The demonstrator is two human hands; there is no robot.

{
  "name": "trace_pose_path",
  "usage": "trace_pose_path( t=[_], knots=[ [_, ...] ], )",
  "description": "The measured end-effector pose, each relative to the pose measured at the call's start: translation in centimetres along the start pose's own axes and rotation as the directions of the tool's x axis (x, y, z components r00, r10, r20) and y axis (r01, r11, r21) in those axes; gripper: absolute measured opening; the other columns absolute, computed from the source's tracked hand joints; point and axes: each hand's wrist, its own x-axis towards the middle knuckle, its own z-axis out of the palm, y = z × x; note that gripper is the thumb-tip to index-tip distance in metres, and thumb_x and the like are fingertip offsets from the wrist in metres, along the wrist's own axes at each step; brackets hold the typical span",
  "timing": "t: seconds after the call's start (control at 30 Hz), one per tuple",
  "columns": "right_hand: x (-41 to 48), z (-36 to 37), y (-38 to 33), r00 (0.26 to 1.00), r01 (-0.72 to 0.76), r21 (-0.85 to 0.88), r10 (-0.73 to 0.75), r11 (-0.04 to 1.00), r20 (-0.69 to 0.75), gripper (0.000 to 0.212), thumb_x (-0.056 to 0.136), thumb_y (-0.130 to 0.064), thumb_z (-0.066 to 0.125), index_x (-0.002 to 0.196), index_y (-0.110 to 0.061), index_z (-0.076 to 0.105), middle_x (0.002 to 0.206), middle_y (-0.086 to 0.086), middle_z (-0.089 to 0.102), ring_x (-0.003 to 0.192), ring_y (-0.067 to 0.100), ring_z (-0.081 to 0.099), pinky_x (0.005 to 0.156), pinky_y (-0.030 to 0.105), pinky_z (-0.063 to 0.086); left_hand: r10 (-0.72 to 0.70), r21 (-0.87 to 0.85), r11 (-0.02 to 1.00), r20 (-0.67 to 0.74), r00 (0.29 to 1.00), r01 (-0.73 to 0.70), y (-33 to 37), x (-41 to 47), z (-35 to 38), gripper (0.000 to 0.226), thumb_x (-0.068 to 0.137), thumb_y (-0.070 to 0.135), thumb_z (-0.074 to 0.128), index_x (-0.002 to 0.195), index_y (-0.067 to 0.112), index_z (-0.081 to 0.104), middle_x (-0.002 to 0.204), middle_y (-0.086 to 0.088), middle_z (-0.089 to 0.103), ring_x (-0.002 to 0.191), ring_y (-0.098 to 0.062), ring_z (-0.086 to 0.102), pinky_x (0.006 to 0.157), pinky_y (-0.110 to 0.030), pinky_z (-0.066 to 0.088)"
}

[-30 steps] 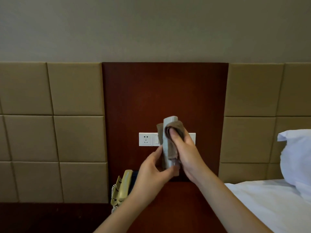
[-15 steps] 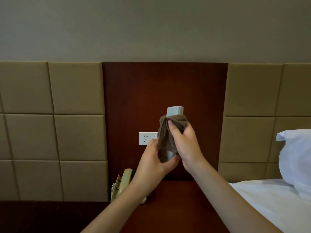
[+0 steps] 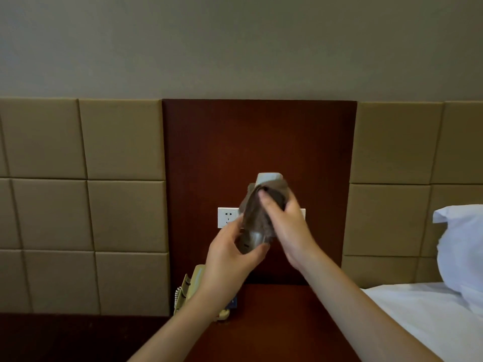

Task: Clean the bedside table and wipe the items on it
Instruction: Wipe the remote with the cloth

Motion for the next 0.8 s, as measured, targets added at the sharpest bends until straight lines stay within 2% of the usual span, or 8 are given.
trace_pose_path(
  t=[0.13,0.23,0.33,0.4,0.47,0.57,0.67,0.8],
  knots=[
    [-2.0,1.1,2.4,0.985,-0.128,0.059,0.12,0.99,0.121,0.038,0.091,-0.028,0.06,0.128,-0.029,0.051,0.115,-0.005,0.066,0.106,0.008,0.063,0.09,0.024,0.051,0.052,0.043,0.998,-0.109,0.993,-0.047,0.1,1.1,-0.2,0.059,0.079,0.005,0.072,0.12,0.036,0.042,0.105,0.029,0.051,0.099,0.018,0.051,0.087,-0.001,0.04],
    [-1.7,1.1,2.4,0.994,-0.109,0.082,0.105,0.991,0.043,0.029,0.092,-0.023,0.061,0.119,-0.027,0.054,0.111,-0.002,0.067,0.103,0.01,0.064,0.087,0.026,0.053,0.067,0.083,0.995,-0.068,0.995,-0.061,-0.2,0.3,0.3,0.062,0.079,0.008,0.073,0.122,0.039,0.041,0.106,0.029,0.051,0.101,0.016,0.05,0.086,-0.002,0.041],
    [-0.4,0.9,1.4,0.986,-0.061,0.089,0.074,0.994,-0.149,0.028,0.091,-0.025,0.061,0.118,-0.022,0.053,0.106,-0.002,0.064,0.096,0.01,0.062,0.077,0.024,0.053,0.037,0.042,0.998,-0.033,0.999,-0.036,-0.7,-0.7,1.3,0.066,0.079,0.015,0.075,0.131,0.034,0.039,0.113,0.024,0.054,0.108,0.009,0.053,0.087,-0.008,0.046],
    [0.7,0.7,0.9,0.97,-0.034,0.091,0.055,0.995,-0.238,0.037,0.091,-0.028,0.061,0.124,-0.018,0.05,0.112,0.001,0.063,0.1,0.014,0.062,0.082,0.031,0.055,0.016,0.034,0.999,-0.039,0.999,-0.015,-0.8,-1.0,1.7,0.07,0.078,0.019,0.076,0.129,0.038,0.032,0.112,0.025,0.051,0.106,0.007,0.054,0.083,-0.006,0.046],
    [1.9,0.2,0.5,0.953,-0.017,0.084,0.042,0.996,-0.299,0.058,0.089,-0.033,0.063,0.139,-0.013,0.04,0.128,0.008,0.057,0.114,0.022,0.058,0.095,0.041,0.052,0.011,0.048,0.999,-0.029,1.0,-0.01,-0.8,-1.2,1.9,0.073,0.077,0.021,0.077,0.131,0.036,0.03,0.113,0.026,0.048,0.107,0.005,0.053,0.082,-0.003,0.043],
    [3.3,-0.7,0.4,0.935,-0.038,0.097,0.07,0.995,-0.347,0.07,0.088,-0.037,0.064,0.146,-0.013,0.031,0.139,0.011,0.049,0.122,0.026,0.053,0.098,0.045,0.05,-0.004,0.066,0.998,-0.007,1.0,0.004,-0.7,-1.4,2.0,0.075,0.078,0.024,0.076,0.137,0.029,0.03,0.116,0.025,0.042,0.112,0.007,0.044,0.082,0.004,0.037],
    [3.5,-1.6,0.8,0.933,-0.047,0.131,0.09,0.99,-0.349,0.072,0.089,-0.036,0.063,0.147,-0.016,0.027,0.141,0.01,0.047,0.122,0.026,0.054,0.096,0.044,0.051,-0.001,0.084,0.996,-0.01,1.0,0.002,-0.8,-1.5,1.8,0.073,0.077,0.023,0.077,0.131,0.035,0.03,0.11,0.028,0.041,0.108,0.007,0.045,0.081,0.003,0.037],
    [0.9,-1.1,2.2,0.964,-0.07,0.193,0.116,0.979,-0.239,0.088,0.088,-0.025,0.067,0.152,-0.032,0.007,0.138,-0.002,0.044,0.124,0.022,0.05,0.1,0.045,0.048,-0.001,0.051,0.999,-0.029,1.0,0.002,-1.0,-1.0,1.1,0.07,0.076,0.014,0.077,0.129,0.033,0.035,0.111,0.028,0.049,0.106,0.01,0.052,0.085,-0.001,0.041]
  ],
)
